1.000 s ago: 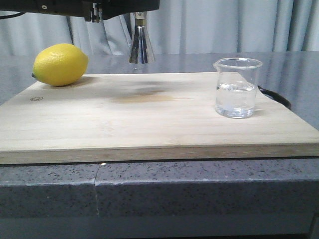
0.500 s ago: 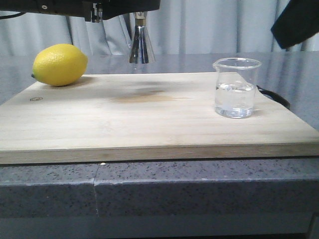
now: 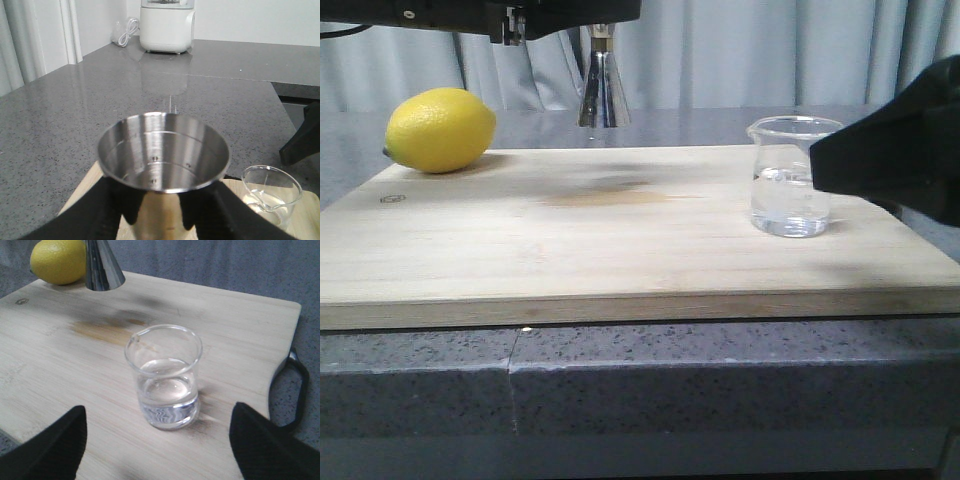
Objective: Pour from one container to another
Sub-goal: 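Reach the right gripper to the glass beaker and grasp it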
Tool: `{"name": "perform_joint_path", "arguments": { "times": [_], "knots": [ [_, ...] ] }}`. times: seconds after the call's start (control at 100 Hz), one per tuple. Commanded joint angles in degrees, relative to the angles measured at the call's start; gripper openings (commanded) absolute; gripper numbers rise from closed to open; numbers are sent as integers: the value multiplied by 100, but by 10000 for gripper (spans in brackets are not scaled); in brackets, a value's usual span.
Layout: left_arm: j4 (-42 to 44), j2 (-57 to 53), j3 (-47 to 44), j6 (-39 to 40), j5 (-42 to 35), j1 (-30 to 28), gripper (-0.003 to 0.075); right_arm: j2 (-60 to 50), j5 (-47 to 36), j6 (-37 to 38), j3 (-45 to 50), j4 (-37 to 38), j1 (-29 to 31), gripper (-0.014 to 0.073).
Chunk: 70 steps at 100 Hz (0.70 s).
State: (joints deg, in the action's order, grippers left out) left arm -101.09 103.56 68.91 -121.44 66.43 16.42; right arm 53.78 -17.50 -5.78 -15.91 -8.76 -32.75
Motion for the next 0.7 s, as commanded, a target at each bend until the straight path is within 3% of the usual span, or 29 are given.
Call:
{"name": "perform_joint_path", "arguments": {
  "times": [0.0, 0.37, 0.69],
  "knots": [
    [-565, -324, 190, 48, 464, 42, 242, 294, -1273, -64, -41, -15, -30, 533],
    [-565, -324, 190, 48, 455, 42, 242, 1958, -3594, -64, -52, 50, -30, 533],
    [-565, -324, 190, 48, 455, 42, 242, 2906, -4626, -64, -58, 331, -30, 533]
  ]
}}
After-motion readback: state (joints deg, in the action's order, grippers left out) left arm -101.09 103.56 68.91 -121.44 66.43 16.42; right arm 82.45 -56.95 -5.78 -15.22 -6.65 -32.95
